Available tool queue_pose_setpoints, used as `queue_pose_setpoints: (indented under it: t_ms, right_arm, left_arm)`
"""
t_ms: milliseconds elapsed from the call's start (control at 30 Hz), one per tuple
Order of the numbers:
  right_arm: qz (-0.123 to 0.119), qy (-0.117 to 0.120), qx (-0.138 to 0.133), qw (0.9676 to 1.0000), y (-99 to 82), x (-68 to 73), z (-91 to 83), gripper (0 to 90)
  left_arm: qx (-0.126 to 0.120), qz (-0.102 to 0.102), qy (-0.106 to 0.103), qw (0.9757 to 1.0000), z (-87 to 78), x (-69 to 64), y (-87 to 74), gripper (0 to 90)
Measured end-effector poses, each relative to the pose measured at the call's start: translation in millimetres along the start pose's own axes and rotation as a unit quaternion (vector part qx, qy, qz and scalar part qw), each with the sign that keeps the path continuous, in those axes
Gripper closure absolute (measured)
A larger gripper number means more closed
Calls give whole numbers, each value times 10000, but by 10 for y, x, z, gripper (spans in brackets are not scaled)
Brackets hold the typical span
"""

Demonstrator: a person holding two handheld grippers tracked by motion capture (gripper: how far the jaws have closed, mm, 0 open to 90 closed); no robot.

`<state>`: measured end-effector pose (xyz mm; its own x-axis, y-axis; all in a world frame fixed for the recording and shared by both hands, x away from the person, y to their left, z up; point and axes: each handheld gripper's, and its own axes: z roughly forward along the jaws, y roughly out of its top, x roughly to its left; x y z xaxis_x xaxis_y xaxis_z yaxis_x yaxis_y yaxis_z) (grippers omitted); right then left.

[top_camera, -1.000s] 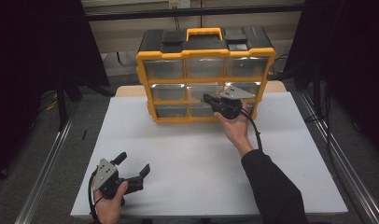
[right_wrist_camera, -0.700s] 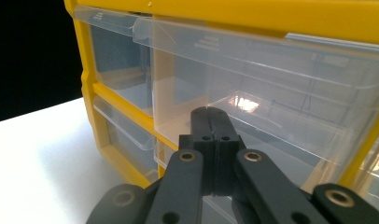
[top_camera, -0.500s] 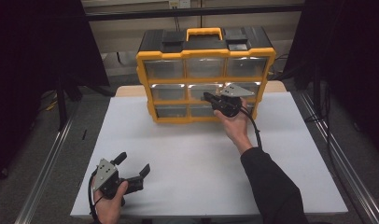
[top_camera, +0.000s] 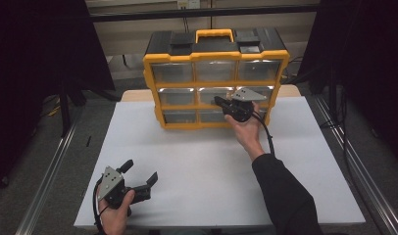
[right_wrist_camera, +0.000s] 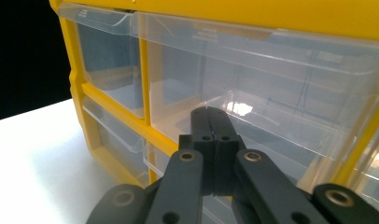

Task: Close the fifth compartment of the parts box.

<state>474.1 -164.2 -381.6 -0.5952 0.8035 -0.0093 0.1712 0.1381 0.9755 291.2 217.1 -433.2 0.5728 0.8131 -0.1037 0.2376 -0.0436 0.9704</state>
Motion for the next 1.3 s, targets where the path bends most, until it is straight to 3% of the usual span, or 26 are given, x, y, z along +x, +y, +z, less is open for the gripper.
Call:
queue_pose_setpoints:
  t_ms: [533,767,1033,1300]
  right_arm:
    - [-58,-11,20,10000,-9,-34,35,900]
    - [-82,-162,54,9998,-15,-19,54,900]
    - [9,-93,57,9999,-22,-30,46,900]
    - [54,-75,45,9999,-14,-13,4,812]
  left_arm:
    - [21,-40,5,10000,47,14,-7,24]
    - [20,-56,-12,10000,66,14,-7,24]
    - [29,-25,-21,10000,61,16,-4,24]
    - [27,23,-17,10000,46,14,6,24]
